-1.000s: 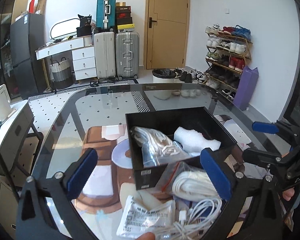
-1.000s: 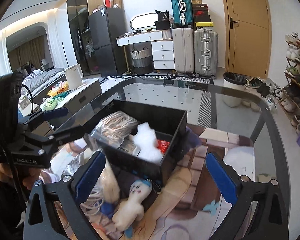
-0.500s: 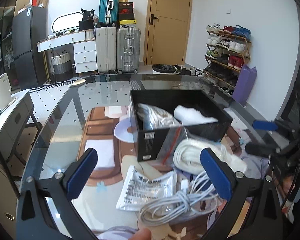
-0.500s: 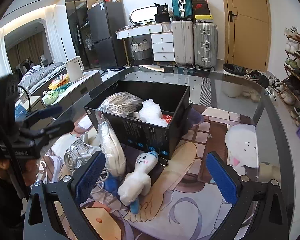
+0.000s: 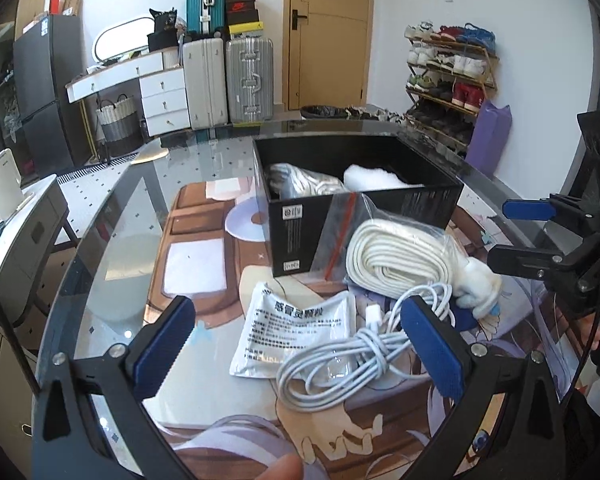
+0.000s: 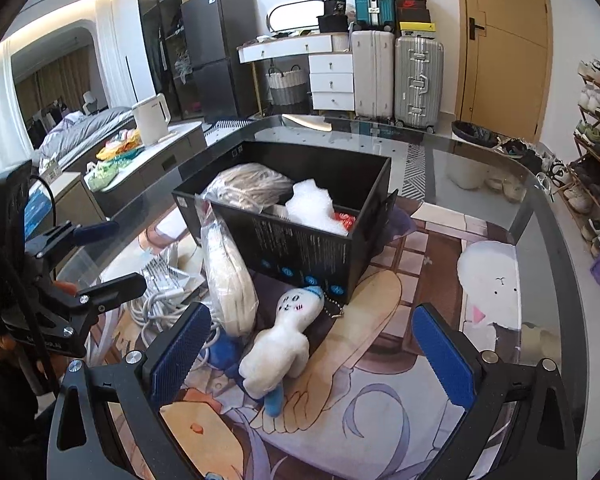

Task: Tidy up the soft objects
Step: 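Withdraw both grippers from the black box back over the table, then move right gripper onto white plush doll while left gripper approaches loose white cable coil, then close right gripper on plush doll while left gripper closes on white cable coil, then lift plush doll with right gripper while left gripper lifts cable coil toward box, then lower plush doll and cable coil into the black box and open both grippers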

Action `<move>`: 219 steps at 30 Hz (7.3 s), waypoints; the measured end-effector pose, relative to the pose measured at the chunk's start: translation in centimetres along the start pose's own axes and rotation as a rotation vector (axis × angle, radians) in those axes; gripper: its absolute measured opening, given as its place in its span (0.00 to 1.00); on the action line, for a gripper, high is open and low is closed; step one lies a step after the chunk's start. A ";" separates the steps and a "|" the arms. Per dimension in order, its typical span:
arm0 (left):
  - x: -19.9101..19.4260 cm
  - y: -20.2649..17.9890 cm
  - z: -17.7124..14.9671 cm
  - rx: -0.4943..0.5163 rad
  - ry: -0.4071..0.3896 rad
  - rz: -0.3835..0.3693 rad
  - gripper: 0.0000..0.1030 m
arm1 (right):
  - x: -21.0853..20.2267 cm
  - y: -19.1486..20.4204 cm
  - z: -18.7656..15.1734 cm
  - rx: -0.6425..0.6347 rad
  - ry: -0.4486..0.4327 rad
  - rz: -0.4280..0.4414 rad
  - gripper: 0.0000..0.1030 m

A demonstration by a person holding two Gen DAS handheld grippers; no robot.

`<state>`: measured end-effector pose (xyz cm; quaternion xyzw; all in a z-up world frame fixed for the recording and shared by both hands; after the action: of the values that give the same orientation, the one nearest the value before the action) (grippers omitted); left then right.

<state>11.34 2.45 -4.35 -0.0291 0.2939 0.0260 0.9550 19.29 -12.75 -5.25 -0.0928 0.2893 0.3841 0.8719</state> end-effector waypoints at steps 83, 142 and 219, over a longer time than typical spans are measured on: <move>-0.3 -2.3 -1.7 0.016 0.091 -0.131 0.75 | 3.6 -1.4 -5.0 -0.064 0.201 -0.070 0.99; -3.1 -1.0 5.7 -0.034 -0.092 -0.132 0.75 | -6.5 1.8 3.2 -0.056 -0.152 0.006 0.34; 9.4 -0.2 9.6 0.005 0.022 -0.063 0.76 | 5.1 -1.9 7.4 -0.056 -0.099 -0.019 0.68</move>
<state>24.49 3.19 -1.66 -0.0365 0.3035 -0.0052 0.9521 26.60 -8.08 -2.23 -0.1007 0.2343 0.3878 0.8858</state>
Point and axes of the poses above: each gripper's, at about its wrist camera, not at the fingertips, and x roughly the way its jaws point, y to its left, z to its top, the point moved 8 cm from there along x, roughly the way its jaws point, and after that the axes turned 7 degrees about -y, right-handed, at the moved point
